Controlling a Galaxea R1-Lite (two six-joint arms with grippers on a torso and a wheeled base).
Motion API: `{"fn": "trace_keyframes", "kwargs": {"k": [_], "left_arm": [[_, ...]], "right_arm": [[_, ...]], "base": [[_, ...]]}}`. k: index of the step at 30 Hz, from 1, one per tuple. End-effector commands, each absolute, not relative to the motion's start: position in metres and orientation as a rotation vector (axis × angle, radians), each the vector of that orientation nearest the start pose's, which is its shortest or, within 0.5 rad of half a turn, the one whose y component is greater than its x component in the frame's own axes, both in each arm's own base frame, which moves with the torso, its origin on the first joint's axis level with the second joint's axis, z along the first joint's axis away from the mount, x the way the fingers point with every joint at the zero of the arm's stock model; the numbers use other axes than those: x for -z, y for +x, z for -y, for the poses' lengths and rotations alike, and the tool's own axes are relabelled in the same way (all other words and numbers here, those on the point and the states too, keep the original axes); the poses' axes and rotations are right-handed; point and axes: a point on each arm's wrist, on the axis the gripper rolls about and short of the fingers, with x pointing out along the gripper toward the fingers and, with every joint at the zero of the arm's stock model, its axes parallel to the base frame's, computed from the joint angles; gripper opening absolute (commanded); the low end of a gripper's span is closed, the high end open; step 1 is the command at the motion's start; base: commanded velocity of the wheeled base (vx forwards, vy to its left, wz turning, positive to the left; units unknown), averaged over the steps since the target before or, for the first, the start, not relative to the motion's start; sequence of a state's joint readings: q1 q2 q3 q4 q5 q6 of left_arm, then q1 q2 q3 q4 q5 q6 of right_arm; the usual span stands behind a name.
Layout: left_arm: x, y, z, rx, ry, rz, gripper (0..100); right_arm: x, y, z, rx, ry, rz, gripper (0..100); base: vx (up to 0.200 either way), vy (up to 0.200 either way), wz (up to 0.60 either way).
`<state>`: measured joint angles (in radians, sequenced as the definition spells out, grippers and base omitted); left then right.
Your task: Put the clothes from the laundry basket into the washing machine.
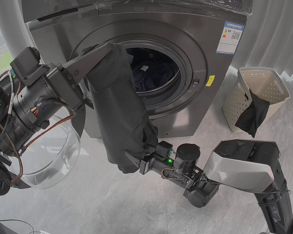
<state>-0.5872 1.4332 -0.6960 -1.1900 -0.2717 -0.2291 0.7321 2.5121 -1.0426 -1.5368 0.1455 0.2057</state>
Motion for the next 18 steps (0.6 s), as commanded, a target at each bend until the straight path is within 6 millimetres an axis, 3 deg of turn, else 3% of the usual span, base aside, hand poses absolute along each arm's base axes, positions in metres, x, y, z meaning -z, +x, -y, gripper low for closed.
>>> {"fn": "trace_keyframes", "kwargs": {"k": [1, 4, 5, 13, 16, 18], "left_arm": [[-0.28, 0.19, 0.131, 0.885, -0.284, 0.363, 0], [-0.279, 0.192, 0.131, 0.879, -0.283, 0.361, 0], [-0.279, 0.193, 0.13, 0.871, -0.281, 0.358, 0], [-0.275, 0.203, 0.124, 0.824, -0.272, 0.348, 0], [-0.276, 0.204, 0.122, 0.812, -0.271, 0.351, 0], [-0.276, 0.204, 0.122, 0.812, -0.271, 0.351, 0]], "right_arm": [[-0.013, 0.325, -0.296, -0.88, 0.187, -0.01, 0], [-0.018, 0.322, -0.292, -0.877, 0.162, -0.005, 0], [-0.031, 0.315, -0.286, -0.876, 0.16, 0.003, 0], [-0.079, 0.278, -0.25, -0.868, 0.156, 0.001, 0], [-0.089, 0.27, -0.23, -0.838, 0.14, -0.004, 0], [-0.089, 0.27, -0.23, -0.838, 0.14, -0.004, 0]], "base": [[0.0, 0.0, 0.0], [0.0, 0.0, 0.0], [0.0, 0.0, 0.0], [0.0, 0.0, 0.0], [0.0, 0.0, 0.0], [0.0, 0.0, 0.0]]}}
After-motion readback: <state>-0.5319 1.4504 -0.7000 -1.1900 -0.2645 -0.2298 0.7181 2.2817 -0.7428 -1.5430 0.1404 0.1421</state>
